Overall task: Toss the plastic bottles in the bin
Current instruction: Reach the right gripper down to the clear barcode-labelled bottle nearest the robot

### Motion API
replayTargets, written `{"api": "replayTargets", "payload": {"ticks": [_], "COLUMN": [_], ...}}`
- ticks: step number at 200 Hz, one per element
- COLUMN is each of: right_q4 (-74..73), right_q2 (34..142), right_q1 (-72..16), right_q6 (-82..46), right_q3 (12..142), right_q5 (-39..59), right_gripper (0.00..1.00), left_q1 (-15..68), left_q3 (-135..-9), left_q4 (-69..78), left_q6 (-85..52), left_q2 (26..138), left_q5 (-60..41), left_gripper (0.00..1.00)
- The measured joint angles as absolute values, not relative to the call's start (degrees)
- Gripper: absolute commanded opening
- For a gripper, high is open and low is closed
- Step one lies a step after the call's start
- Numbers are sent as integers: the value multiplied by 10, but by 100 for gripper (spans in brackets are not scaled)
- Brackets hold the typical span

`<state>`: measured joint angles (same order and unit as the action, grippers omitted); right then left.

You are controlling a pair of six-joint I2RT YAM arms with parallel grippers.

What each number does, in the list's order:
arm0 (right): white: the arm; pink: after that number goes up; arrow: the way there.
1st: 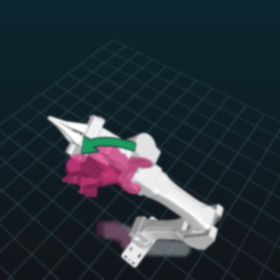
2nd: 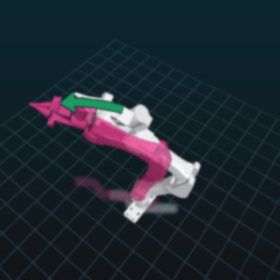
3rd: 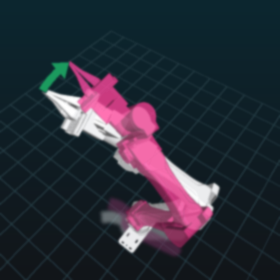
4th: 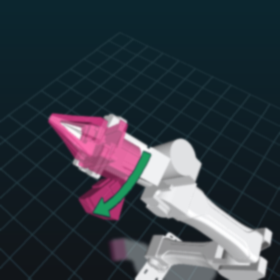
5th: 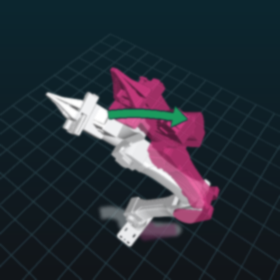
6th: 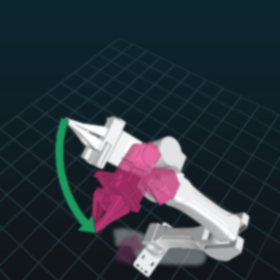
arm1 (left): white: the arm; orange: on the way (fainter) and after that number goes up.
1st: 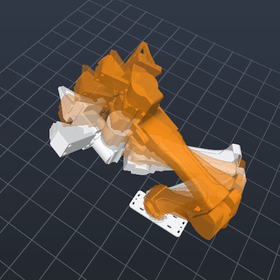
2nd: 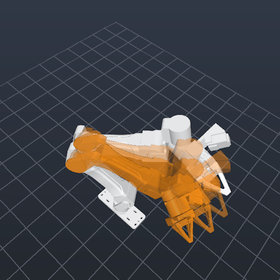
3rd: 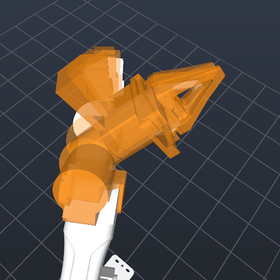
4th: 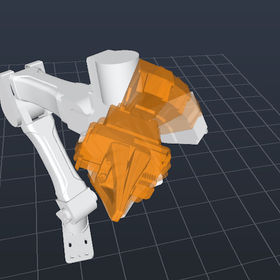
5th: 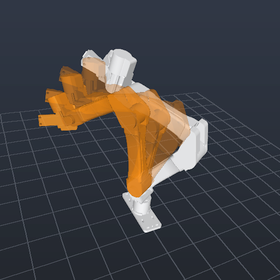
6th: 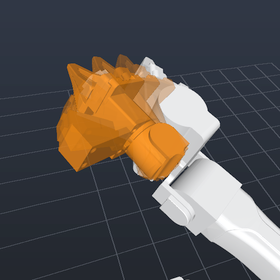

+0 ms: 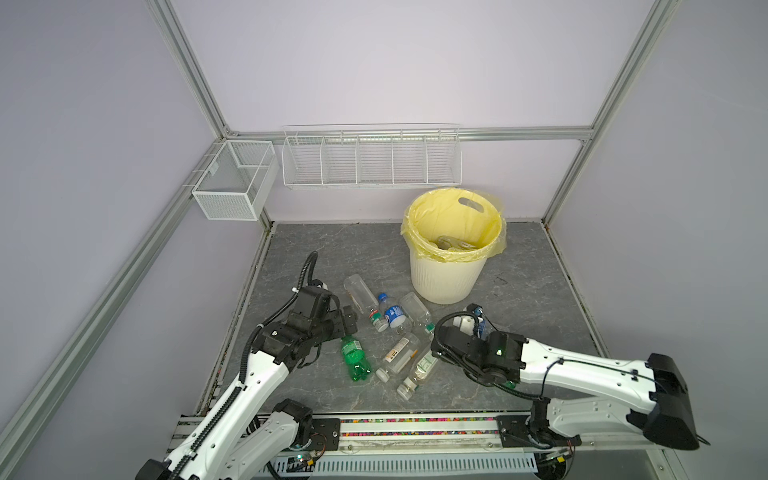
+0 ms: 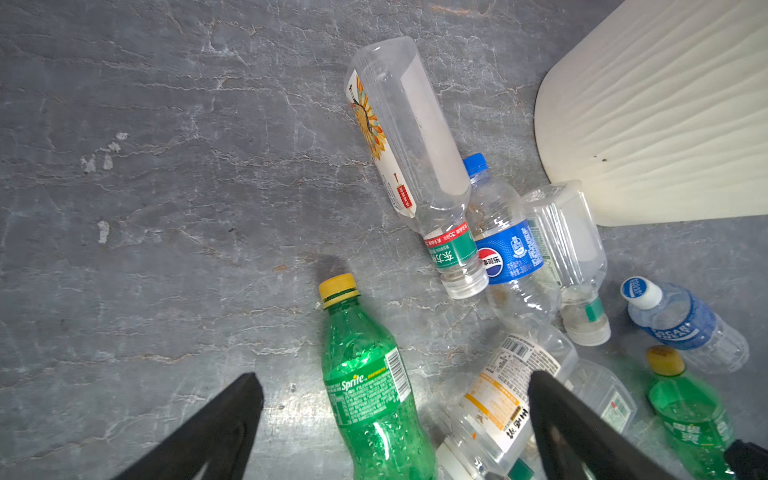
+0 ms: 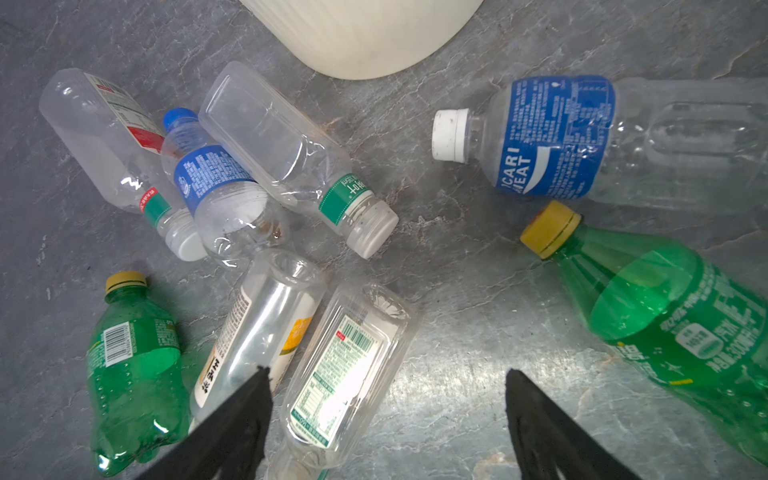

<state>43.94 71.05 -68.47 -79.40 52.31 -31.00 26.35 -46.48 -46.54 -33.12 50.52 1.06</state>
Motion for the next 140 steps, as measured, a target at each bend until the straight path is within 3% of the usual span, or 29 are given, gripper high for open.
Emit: {"api": "replayTargets", "payload": {"ticks": [140], "right_q4": [360], "right_q2": [852], "right_q1": [-677], "right_q6": [-821], "right_q3": [544], "right_q5": [-206], "right_gripper": [89], "left_q1": [263], "left_q3": [-438], "left_q4": [-457], "left_q6": [-368], "left_q2": [517], "left_q5": [11], "left_gripper": [99]}}
